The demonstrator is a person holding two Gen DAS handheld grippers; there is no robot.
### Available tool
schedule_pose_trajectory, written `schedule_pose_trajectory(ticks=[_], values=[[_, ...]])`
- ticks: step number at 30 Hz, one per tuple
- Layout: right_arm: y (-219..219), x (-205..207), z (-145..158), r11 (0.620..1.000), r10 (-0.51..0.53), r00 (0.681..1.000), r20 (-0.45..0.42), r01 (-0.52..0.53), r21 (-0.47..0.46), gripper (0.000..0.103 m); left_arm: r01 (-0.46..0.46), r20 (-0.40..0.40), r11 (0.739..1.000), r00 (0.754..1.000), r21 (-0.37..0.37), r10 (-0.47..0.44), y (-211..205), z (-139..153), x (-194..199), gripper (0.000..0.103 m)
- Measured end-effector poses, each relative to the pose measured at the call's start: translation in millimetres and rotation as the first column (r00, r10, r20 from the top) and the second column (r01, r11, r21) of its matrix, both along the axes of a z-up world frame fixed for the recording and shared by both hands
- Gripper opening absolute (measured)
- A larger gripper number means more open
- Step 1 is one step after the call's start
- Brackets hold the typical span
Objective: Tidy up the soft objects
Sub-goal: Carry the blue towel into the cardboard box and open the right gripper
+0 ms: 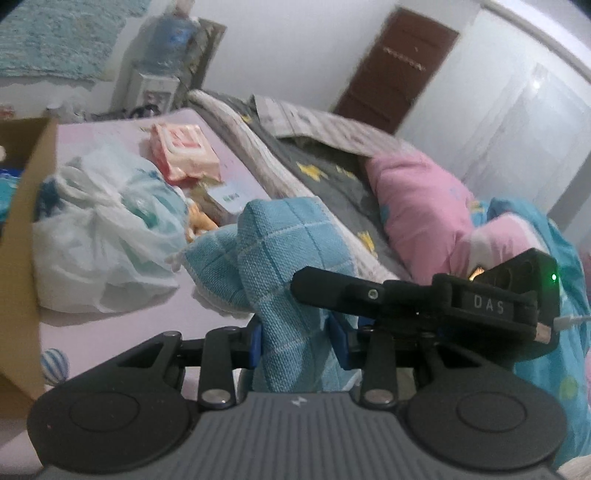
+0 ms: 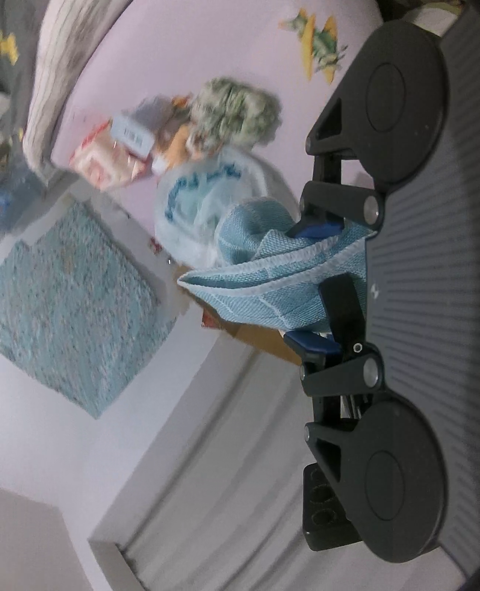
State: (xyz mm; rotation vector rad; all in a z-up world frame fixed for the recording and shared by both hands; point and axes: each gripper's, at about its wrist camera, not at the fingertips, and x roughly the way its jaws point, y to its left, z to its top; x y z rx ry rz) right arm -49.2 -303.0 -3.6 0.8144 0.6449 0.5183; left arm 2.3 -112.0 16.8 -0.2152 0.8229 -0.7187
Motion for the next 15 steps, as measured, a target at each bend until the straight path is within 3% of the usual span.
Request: schedule_pose_trajectory(ticks=[8, 15], values=[[56, 25, 41, 0.988, 0.144, 0.987, 0.065, -0.14, -0.072, 0.052, -0.123, 0.076, 0.991, 0.989, -0.054, 0.127, 54, 27, -9, 0.038], [120, 64, 76, 0.955, 0.287, 0.952, 0.109, -0.275, -0.116, 0.052, -0.248, 0.125, 0.966, 0.959, -0.066, 0.255, 114, 51, 1, 0.038]])
